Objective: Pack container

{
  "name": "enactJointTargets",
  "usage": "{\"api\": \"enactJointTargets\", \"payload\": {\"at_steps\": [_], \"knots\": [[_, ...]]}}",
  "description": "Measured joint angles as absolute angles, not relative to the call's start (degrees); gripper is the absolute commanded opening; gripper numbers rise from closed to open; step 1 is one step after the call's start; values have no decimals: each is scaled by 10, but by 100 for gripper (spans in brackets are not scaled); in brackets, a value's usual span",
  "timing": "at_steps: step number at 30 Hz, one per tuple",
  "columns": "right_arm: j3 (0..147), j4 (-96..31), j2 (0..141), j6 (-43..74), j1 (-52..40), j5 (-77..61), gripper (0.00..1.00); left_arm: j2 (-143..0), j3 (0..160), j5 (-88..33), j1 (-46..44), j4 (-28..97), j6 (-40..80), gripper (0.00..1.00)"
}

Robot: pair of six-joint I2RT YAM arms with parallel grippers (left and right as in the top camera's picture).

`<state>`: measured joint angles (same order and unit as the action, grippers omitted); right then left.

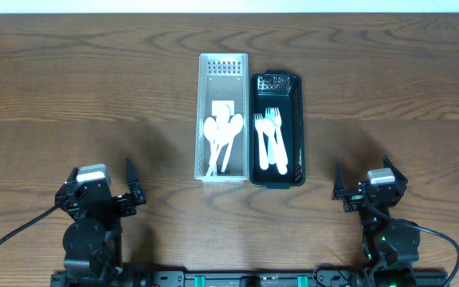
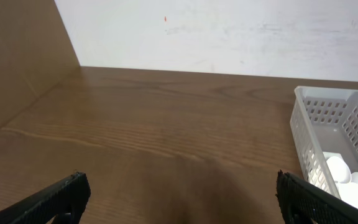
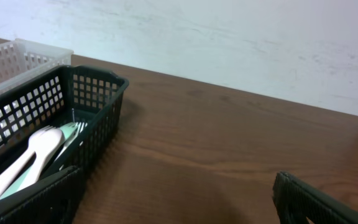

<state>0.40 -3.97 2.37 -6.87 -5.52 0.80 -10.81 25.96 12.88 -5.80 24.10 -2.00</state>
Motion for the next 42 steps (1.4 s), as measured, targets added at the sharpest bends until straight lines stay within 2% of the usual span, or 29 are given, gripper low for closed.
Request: {"api": "enactJointTargets", "payload": {"at_steps": [8,13,16,28,32,42], "knots": [[4,-40,24,-69,-55,8,99,-107,260,133,-58,266,-16,98],[4,-40,24,-69,-55,8,99,-59,259,67,-58,350,-11,98],[4,-40,24,-69,-55,8,99,-14,253,39,-53,350,-11,98],[4,-40,24,-69,-55,8,99,-5,76,-3,-26,45,-107,98],[4,-40,24,-69,-55,8,99,-5,19,-19,-22,33,-118,98],[4,-40,24,-69,-55,8,99,-6,17,-33,-22,25,-119,98]]}}
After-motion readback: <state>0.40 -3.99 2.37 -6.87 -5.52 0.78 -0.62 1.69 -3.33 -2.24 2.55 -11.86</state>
